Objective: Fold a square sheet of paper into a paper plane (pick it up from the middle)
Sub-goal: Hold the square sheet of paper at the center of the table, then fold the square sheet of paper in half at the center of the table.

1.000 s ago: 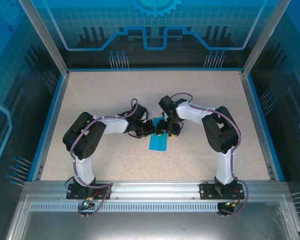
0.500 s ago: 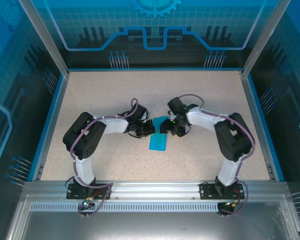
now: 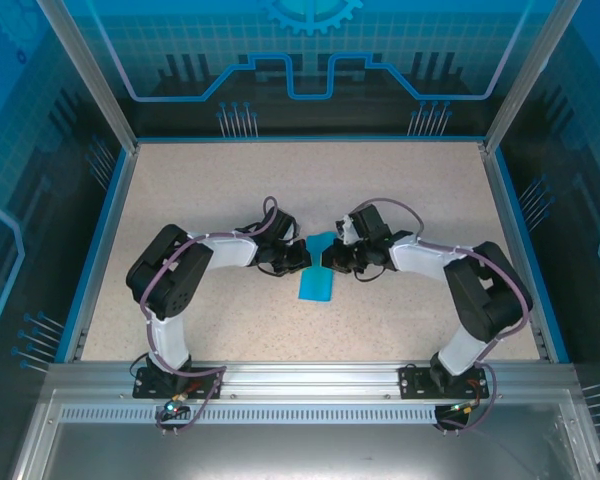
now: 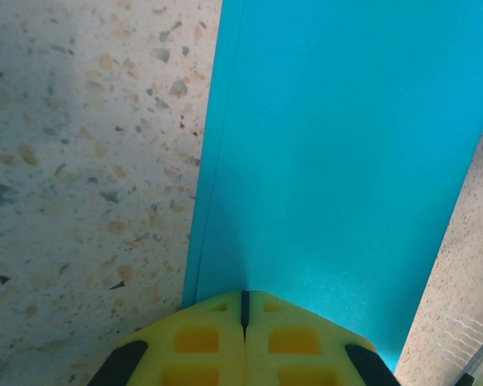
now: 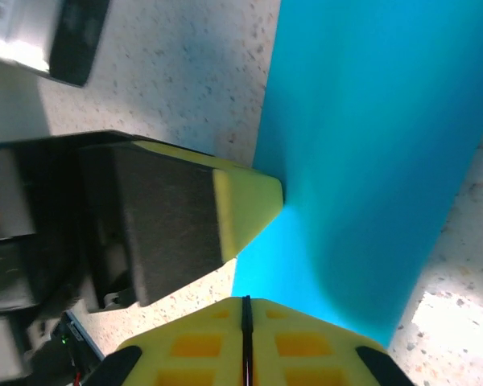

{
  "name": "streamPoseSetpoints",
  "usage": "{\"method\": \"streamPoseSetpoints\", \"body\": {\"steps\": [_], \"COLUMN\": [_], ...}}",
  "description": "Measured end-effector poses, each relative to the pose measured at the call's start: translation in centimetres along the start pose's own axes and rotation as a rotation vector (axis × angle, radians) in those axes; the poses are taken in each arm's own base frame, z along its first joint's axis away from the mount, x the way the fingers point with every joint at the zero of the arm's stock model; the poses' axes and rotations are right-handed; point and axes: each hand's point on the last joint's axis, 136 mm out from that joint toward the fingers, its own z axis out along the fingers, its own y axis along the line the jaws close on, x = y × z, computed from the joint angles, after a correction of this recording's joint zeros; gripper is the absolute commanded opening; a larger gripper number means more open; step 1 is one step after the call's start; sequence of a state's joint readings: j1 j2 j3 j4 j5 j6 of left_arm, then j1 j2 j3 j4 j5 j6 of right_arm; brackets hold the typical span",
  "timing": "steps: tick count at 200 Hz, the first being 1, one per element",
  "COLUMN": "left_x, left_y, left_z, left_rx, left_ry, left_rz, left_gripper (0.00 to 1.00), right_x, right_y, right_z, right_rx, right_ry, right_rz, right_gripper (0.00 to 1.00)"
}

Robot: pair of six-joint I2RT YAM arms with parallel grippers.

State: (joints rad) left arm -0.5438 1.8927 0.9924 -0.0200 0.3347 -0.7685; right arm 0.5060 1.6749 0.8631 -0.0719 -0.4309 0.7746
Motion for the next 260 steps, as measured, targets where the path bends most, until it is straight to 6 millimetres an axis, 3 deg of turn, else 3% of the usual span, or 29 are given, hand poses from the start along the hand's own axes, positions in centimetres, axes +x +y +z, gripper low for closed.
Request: {"method": "streamPoseSetpoints", "body": {"steps": [99,134,197,235,260], "left_x": [0.0,0.0,0.0,0.0,0.0], "left_y": [0.0,0.0,0.0,0.0,0.0], "left_z": [0.0,0.0,0.0,0.0,0.0], "left_rx": [-0.003,-0.004,-0.006,-0.006,-0.006], "left_ry": [-0.002,-0.003,-0.004,-0.004,-0.003], "left_rz": [0.009,0.011,0.012,0.013,0.013], "left_gripper": [0.0,0.0,0.0,0.0,0.0], "right_x": [1.1,1.9,1.9,2.0,2.4], "right_y": [-2.5,-4.2,-4.1,-2.0,-2.0], "right_z": [1.0,2.0,1.5,0.2,0.3], "right_rx": [0.001,0.009,-0.012,-0.065,-0.066], "right_ry": [0.016,0.036,0.028,0.013,0.02], "right_rz": [0.033,0.059,0.047,0.005,0.001], "right_gripper": [0.1,0.1,0.11,0.12,0.12]}}
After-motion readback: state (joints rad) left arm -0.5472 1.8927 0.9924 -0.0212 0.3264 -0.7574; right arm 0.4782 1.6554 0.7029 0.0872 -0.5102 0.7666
